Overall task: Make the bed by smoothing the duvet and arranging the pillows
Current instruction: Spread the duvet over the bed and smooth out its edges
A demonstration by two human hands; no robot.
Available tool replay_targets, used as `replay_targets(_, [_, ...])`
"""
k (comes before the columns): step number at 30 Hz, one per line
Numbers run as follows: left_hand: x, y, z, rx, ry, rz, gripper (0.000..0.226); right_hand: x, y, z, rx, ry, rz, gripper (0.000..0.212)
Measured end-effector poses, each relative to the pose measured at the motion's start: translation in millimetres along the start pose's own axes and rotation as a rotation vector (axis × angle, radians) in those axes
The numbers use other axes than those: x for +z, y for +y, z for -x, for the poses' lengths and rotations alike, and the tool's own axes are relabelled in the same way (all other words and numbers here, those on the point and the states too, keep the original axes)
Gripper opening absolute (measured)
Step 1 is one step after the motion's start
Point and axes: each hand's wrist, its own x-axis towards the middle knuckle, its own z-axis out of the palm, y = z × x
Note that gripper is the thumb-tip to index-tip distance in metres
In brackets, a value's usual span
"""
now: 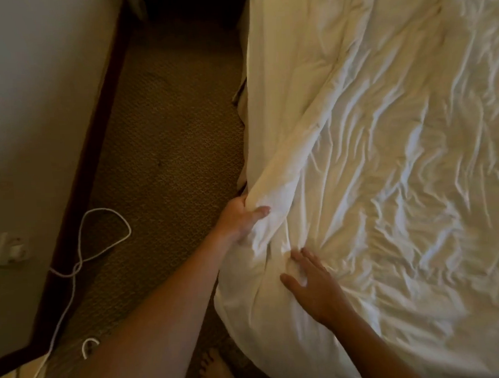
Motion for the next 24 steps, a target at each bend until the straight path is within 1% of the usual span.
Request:
replay_targets(3, [-11.5,29.3,24.0,0.044,0.034,-0.089,0.029,-23.1,-25.7,6.6,0.051,0.051,-0.202,0.058])
replay_targets(6, [-22.4,57.8,47.4,0.088,0.083,-0.149,0.018,-54.0,-61.5,10.8,0.067,0.152,-0.44,0.047])
replay_targets(8, [-28.4,73.1,62.5,0.09,0.096,-0.159,0.024,-75.5,-80.9,12.0,0.017,0.191,-0.515,0.043])
replay_targets(9, [-31.8,79.0,69.6,0.092,0.104,-0.181,0.026,-85.4,-89.1,12.1,-0.01,0.194,-0.545,0.042])
replay_targets(11, [-39.1,87.6,80.1,0.111,0.122,-0.234,0.022,-105.1,-102.1,8.3,-0.037,0.199,-0.621,0.041])
replay_targets(13, [-44.9,90.0,90.7,0.123,0.132,-0.242,0.017,-123.9,-111.8,5.4,-0.007,0.19,-0.739,0.041])
replay_targets(15, [-46.6,89.4,100.9,0.107,0.145,-0.212,0.014,-143.9,-120.7,0.2,0.018,0.141,-0.863,0.036])
replay_targets(19, [-43.4,89.2,118.3,0.048,0.188,-0.189,0.011,-168.8,-135.3,-17.3,-0.026,0.042,-0.868,0.03])
replay_targets(24, [-46.1,88.4,128.6,0.037,0.243,-0.273,0.011,-171.9,-149.9,-40.5,-0.019,-0.023,-0.799,0.039])
